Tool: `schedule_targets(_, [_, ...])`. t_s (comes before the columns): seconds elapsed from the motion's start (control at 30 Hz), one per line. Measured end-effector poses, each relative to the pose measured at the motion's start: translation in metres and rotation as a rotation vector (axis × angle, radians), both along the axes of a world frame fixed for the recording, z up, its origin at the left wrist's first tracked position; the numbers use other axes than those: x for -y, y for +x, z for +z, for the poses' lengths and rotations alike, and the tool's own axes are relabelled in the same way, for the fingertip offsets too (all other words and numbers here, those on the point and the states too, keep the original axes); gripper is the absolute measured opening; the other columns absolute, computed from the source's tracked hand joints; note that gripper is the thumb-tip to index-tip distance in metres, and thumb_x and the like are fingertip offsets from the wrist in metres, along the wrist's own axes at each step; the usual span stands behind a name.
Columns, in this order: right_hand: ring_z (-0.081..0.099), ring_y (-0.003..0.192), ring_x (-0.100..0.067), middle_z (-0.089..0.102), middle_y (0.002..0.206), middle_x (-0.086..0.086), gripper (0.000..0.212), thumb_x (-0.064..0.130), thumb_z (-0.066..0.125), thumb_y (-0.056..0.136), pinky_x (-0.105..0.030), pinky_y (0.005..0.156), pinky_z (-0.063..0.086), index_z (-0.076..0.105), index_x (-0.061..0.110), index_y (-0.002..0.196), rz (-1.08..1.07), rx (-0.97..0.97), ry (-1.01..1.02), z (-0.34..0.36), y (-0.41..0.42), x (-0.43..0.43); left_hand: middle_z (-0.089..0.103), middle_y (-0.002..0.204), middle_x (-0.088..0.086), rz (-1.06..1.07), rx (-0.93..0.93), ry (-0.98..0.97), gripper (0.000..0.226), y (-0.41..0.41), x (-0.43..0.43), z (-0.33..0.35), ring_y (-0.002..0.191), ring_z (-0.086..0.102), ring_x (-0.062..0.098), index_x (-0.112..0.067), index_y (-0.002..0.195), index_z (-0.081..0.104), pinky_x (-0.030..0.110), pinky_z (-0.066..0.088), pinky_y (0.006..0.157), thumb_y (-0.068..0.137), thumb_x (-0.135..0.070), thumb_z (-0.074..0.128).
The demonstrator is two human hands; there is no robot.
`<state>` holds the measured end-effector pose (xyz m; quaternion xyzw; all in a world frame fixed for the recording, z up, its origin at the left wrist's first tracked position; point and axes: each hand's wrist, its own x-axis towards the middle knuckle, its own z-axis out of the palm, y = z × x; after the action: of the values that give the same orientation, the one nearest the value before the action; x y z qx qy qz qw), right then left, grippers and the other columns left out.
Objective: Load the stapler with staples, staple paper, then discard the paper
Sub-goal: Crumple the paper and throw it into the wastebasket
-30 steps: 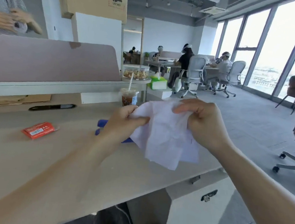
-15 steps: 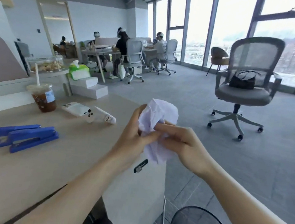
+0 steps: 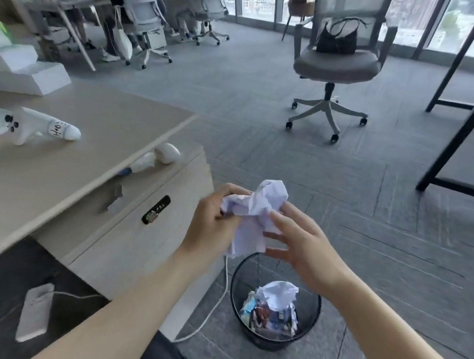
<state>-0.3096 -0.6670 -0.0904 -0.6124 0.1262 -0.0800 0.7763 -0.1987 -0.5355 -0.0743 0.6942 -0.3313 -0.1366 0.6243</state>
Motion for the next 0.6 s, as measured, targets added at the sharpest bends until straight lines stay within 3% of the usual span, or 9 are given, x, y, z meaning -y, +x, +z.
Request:
schedule_targets(0.1, [0.066, 0.101, -0.031, 0.067, 0.117, -0.017, 0.031, 0.028, 0.058, 0.095, -0.051, 0.085, 0.056, 0.056, 0.008, 0.119, -0.042, 0.010, 0.052, -0.020, -0.004, 0.001, 0.064, 0.101, 0.006, -0.072, 0.147, 0.131, 0.032, -0.013, 0.018, -0.030, 0.087, 0.061, 0.004, -0.023, 0.096, 0.060, 0.018, 0.048, 0.077, 0.082, 0.005, 0.055])
schedule_targets(0.2, [0.068, 0.103, -0.037, 0.069, 0.112, -0.021, 0.025, 0.013, 0.056, 0.096, -0.055, 0.081, 0.057, 0.061, 0.013, 0.121, -0.112, 0.040, 0.078, -0.043, -0.012, 0.010, 0.050, 0.119, -0.003, -0.185, 0.146, 0.249, 0.039, -0.018, 0.026, -0.056, 0.105, 0.054, -0.007, -0.037, 0.105, 0.055, 0.014, 0.044, 0.091, 0.082, -0.005, 0.055])
schedule_targets(0.3, [0.072, 0.088, -0.032, 0.074, 0.098, -0.017, 0.026, 0.008, 0.067, 0.088, -0.054, 0.077, 0.059, 0.067, 0.016, 0.113, -0.335, -0.049, -0.081, -0.071, -0.018, 0.021, 0.043, 0.127, -0.006, -0.236, 0.219, 0.452, 0.043, -0.013, 0.027, -0.079, 0.117, 0.045, -0.002, -0.033, 0.115, 0.056, 0.017, 0.036, 0.102, 0.075, -0.018, 0.060])
schedule_targets(0.4, [0.071, 0.071, -0.017, 0.075, 0.085, -0.005, 0.019, 0.005, 0.072, 0.082, -0.044, 0.066, 0.062, 0.072, 0.018, 0.097, -0.492, -0.184, -0.327, -0.103, -0.018, 0.029, 0.045, 0.129, -0.002, -0.231, 0.268, 0.554, 0.046, -0.011, 0.023, -0.098, 0.115, 0.048, 0.008, -0.022, 0.120, 0.058, 0.012, 0.034, 0.097, 0.076, -0.013, 0.065])
schedule_targets(0.47, [0.071, 0.063, -0.013, 0.075, 0.086, -0.001, 0.018, 0.006, 0.070, 0.082, -0.038, 0.062, 0.061, 0.073, 0.020, 0.092, -0.520, -0.243, -0.446, -0.123, -0.015, 0.031, 0.049, 0.124, -0.002, -0.176, 0.284, 0.577, 0.040, -0.009, 0.019, -0.105, 0.105, 0.051, 0.009, -0.023, 0.117, 0.059, 0.001, 0.033, 0.084, 0.079, -0.012, 0.067])
schedule_targets(0.6, [0.067, 0.073, -0.019, 0.069, 0.093, -0.004, 0.019, 0.010, 0.067, 0.083, -0.041, 0.072, 0.058, 0.074, 0.020, 0.096, -0.470, -0.395, -0.708, -0.170, -0.008, 0.033, 0.052, 0.117, -0.005, -0.116, 0.259, 0.646, 0.031, 0.000, 0.012, -0.112, 0.098, 0.054, 0.011, -0.026, 0.113, 0.060, -0.003, 0.032, 0.073, 0.084, -0.019, 0.067])
